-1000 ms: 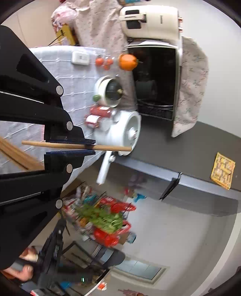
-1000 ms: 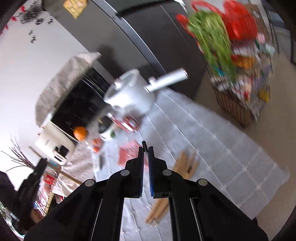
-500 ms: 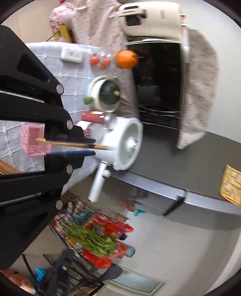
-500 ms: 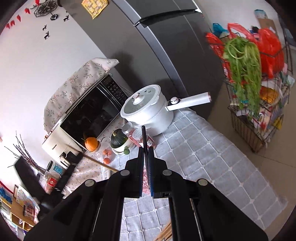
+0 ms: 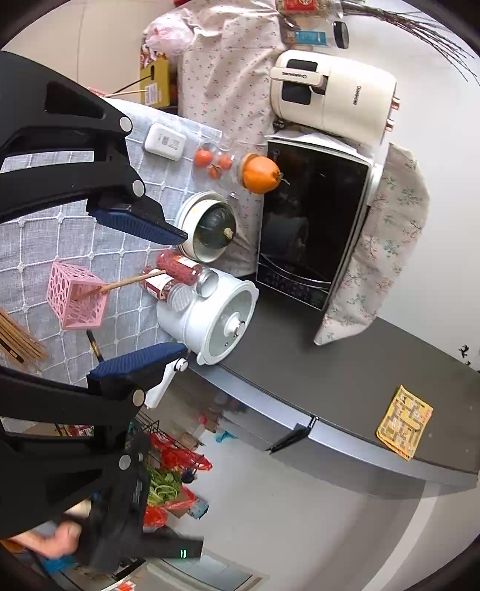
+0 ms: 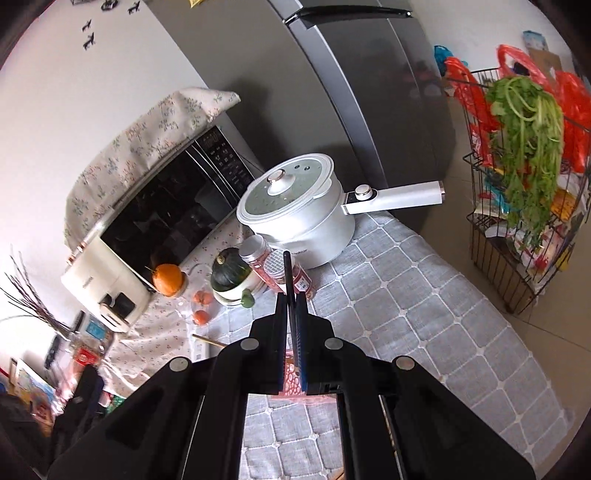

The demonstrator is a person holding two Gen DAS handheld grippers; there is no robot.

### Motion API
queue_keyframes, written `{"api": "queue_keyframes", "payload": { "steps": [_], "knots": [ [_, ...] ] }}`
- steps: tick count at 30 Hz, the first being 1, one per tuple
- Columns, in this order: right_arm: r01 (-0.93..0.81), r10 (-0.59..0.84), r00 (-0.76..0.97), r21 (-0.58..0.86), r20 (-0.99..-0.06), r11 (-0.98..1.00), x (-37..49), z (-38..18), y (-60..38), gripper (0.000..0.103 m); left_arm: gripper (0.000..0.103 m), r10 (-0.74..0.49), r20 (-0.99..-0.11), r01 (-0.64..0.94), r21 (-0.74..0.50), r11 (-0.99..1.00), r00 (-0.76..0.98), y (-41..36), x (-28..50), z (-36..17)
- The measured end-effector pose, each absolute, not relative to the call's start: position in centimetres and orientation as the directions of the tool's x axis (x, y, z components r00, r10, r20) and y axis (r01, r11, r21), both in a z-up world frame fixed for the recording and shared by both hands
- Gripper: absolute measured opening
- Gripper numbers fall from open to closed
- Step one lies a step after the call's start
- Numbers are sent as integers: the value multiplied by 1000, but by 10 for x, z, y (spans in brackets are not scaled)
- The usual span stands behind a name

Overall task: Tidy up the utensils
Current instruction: 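Carry the chopsticks into the pink holder and open both tools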

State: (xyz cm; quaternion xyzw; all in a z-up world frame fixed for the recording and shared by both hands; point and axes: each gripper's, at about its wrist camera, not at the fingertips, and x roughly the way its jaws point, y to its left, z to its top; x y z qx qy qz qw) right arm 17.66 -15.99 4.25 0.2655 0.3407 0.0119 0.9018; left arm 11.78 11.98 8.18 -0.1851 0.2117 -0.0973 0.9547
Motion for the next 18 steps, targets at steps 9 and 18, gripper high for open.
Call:
{"api": "queue_keyframes", "payload": {
  "steps": [9,18],
  "knots": [
    [204,176,740,465,-650,862,189,10,-141,49,61,-257,-415,115,-338,934,873,110,121,71],
    [286,5,758,339,-653,896,136,-6,-154,73,79,-221,-453,121,-241,963,864,81,107,58]
  ]
}}
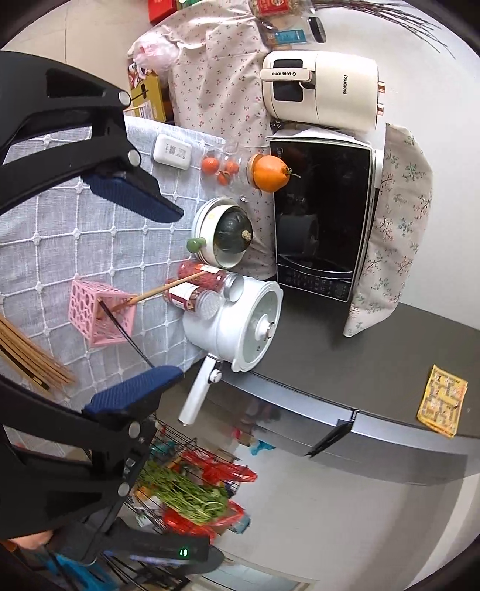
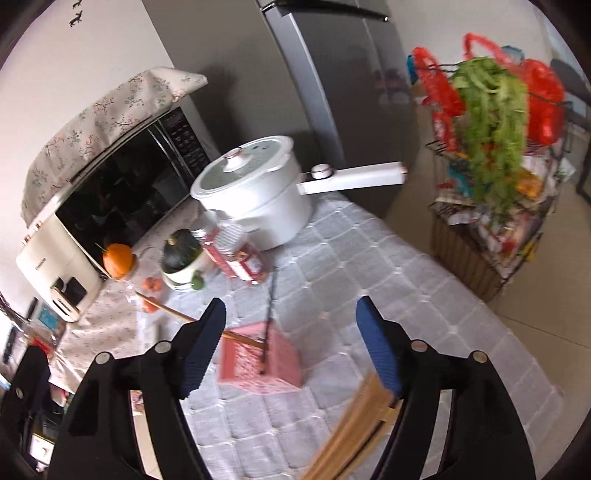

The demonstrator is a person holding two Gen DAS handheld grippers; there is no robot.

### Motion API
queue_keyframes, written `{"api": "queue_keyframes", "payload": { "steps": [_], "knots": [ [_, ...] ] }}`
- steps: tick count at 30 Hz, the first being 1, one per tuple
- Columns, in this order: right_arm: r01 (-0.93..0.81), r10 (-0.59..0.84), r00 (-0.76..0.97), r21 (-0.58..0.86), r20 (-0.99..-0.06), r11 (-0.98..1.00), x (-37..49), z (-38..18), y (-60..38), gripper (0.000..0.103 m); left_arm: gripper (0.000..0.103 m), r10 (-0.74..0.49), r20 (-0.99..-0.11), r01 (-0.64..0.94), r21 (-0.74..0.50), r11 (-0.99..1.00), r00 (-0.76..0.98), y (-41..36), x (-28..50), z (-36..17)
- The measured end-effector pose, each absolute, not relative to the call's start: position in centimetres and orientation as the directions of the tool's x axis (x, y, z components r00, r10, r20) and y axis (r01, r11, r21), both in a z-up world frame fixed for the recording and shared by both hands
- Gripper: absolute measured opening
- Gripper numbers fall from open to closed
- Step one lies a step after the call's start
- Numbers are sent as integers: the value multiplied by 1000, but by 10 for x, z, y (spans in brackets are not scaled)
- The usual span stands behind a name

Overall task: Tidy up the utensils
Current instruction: 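Carry the chopsticks into the pink holder and open both tools, then lift both tools away from the pink holder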

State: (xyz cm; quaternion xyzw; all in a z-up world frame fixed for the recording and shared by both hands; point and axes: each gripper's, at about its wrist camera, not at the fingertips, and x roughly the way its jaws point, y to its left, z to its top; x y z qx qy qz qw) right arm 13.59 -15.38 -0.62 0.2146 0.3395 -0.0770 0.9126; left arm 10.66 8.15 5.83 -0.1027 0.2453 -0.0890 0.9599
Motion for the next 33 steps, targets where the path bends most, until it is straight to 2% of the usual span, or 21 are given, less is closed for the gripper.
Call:
{"api": "queue_keyframes", "payload": {
  "steps": [11,15,25,29,33],
  "knots": [
    [343,-173,795,196,-581,919,65,-7,-163,93,96,-152,-492,102,-127,987,857,48,78,30],
    [380,-238,783,138,-575,915,38,-20,-165,96,96,-135,-505,102,-92,991,853,39,71,20],
    [430,-221,656,117,-721,895,-2,-82,-197,96,96,-147,-610,202,22,979,779,0,67,-23],
    [463,-144,586,183,-798,867,-7,-105,-215,96,96,-210,-690,265,-27,964,692,-18,79,-40],
    [497,-106,553,225,-827,838,-11,-116,-232,96,96,-261,-779,310,-90,947,570,-42,102,-65]
  ]
}}
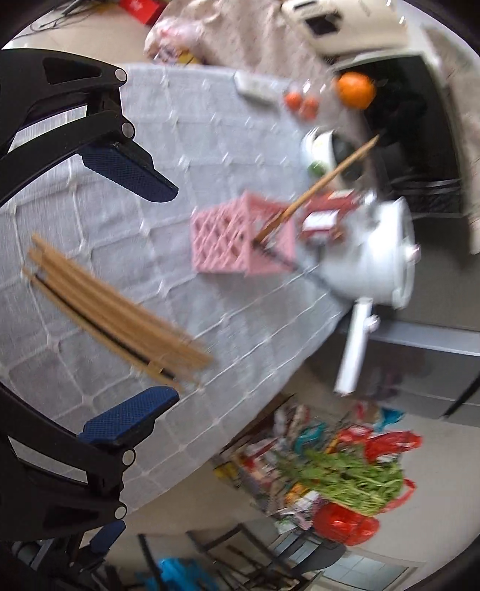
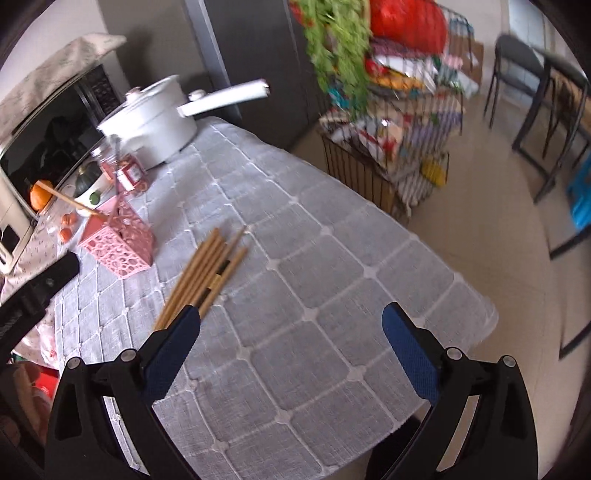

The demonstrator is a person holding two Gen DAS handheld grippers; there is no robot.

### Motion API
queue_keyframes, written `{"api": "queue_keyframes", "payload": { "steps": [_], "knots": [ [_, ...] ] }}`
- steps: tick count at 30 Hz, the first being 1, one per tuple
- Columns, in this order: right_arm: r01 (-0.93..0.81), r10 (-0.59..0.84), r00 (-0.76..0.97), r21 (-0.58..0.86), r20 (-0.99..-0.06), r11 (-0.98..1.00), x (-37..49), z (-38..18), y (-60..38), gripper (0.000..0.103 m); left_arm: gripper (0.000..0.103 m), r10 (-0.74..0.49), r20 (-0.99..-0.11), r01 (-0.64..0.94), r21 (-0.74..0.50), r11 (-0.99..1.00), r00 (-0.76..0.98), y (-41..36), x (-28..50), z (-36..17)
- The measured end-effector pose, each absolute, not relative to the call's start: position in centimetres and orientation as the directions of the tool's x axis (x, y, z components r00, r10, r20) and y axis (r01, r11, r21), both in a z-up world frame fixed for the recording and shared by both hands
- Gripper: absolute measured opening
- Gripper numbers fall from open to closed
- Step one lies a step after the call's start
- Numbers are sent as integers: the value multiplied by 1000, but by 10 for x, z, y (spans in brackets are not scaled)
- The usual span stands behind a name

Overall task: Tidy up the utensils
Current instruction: 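Lift both tools away from the pink holder, then grasp a wooden chopstick with the left tool while the right tool grasps another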

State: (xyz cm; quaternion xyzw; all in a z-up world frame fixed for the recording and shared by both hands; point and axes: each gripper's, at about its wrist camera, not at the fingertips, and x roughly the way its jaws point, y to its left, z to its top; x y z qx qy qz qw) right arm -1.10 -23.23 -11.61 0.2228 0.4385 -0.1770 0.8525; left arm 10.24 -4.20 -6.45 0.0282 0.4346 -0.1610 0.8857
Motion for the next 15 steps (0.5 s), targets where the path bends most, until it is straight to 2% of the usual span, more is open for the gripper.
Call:
{"api": "queue_keyframes", "payload": {
  "steps": [4,7,9,12,15],
  "knots": [
    [529,-5,520,317,-854,787,-11,-128,-251,96,91,-251,-853,310,-111,944,458,-69,131,-91],
    [556,85,503,397,-860,730,-14,-137,-264,96,78,-229,-898,297,-118,948,374,-88,154,-112],
    [573,131,498,439,-857,692,-17,-142,-272,96,65,-199,-921,284,-103,953,335,-100,167,-126],
    [583,175,500,479,-848,656,-21,-145,-280,96,56,-142,-934,274,-50,960,328,-110,179,-138],
    [587,202,506,506,-839,632,-24,-146,-287,96,53,-114,-936,270,-22,963,332,-112,187,-145]
  ]
}}
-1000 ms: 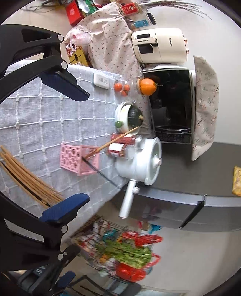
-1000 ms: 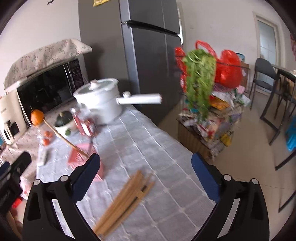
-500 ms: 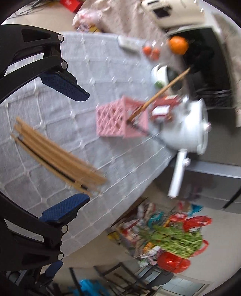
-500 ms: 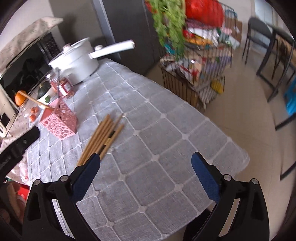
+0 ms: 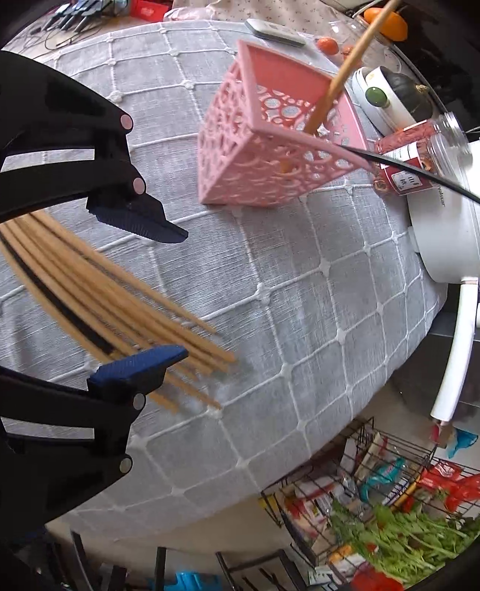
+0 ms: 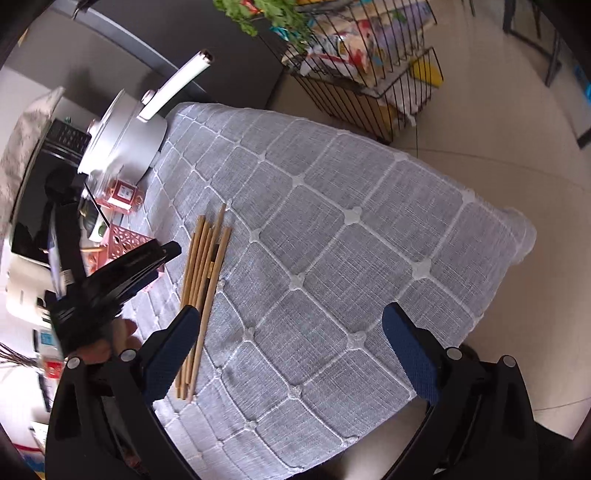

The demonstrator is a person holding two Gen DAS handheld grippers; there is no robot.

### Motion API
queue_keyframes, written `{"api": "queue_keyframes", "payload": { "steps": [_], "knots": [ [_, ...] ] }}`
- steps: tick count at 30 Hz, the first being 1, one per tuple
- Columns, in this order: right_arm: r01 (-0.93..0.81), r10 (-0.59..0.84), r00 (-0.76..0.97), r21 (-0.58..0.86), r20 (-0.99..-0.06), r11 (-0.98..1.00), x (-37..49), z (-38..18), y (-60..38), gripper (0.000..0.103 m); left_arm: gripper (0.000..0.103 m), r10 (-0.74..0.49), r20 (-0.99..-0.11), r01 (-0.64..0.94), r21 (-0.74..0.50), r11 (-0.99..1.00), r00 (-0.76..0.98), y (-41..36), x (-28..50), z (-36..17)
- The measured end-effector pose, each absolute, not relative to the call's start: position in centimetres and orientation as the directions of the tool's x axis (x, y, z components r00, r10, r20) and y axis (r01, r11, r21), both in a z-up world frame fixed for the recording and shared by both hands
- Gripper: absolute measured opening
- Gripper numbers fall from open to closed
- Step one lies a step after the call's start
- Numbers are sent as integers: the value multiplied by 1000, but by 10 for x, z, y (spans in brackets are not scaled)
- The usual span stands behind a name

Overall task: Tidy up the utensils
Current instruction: 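Grasp a wooden chopstick with the left tool while the right tool grasps another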

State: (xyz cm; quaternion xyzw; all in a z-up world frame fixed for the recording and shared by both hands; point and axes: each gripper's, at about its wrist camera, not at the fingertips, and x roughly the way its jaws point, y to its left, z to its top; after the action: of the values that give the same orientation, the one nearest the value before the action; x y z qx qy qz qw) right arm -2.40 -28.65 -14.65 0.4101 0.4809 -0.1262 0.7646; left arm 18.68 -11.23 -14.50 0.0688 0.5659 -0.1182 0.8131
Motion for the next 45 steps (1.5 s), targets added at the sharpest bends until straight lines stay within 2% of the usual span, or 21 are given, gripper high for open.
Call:
{"api": "queue_keyframes", "payload": {
  "steps": [6,11,17,22,27,29,30,32,34,37,42,45],
  "knots": [
    [584,244,501,533,-830,612,-27,-150,-292,96,34,-71,-949,276,17,961,306,-118,195,-164],
    [585,252,495,533,-832,612,-26,-152,-292,96,33,-76,-951,296,17,955,299,-121,199,-172],
    [598,216,481,498,-850,628,-18,-155,-291,96,11,-112,-955,363,-4,932,276,-125,196,-173],
    [607,197,458,467,-867,643,3,-162,-284,96,7,-137,-938,381,-6,924,318,-107,172,-169],
    [597,186,450,449,-873,665,42,-168,-272,96,4,-230,-901,388,-77,919,367,-63,131,-138],
    [587,198,453,458,-869,668,57,-167,-268,92,4,-270,-876,389,-104,915,401,-43,113,-117],
    [579,204,452,459,-869,674,67,-166,-266,87,4,-287,-861,388,-116,914,419,-35,106,-108],
    [571,208,441,451,-873,686,86,-167,-261,74,4,-320,-824,384,-137,913,467,-18,92,-86],
    [559,221,424,446,-878,700,100,-172,-254,53,4,-354,-785,382,-163,910,508,-5,84,-67],
    [542,225,393,423,-891,726,115,-181,-242,35,4,-380,-745,389,-175,904,548,8,76,-51],
    [545,202,374,390,-905,742,126,-190,-234,26,4,-402,-718,404,-182,897,569,18,70,-38],
    [550,209,360,388,-909,740,133,-196,-231,25,4,-412,-705,412,-185,892,578,19,66,-31]
  ]
}}
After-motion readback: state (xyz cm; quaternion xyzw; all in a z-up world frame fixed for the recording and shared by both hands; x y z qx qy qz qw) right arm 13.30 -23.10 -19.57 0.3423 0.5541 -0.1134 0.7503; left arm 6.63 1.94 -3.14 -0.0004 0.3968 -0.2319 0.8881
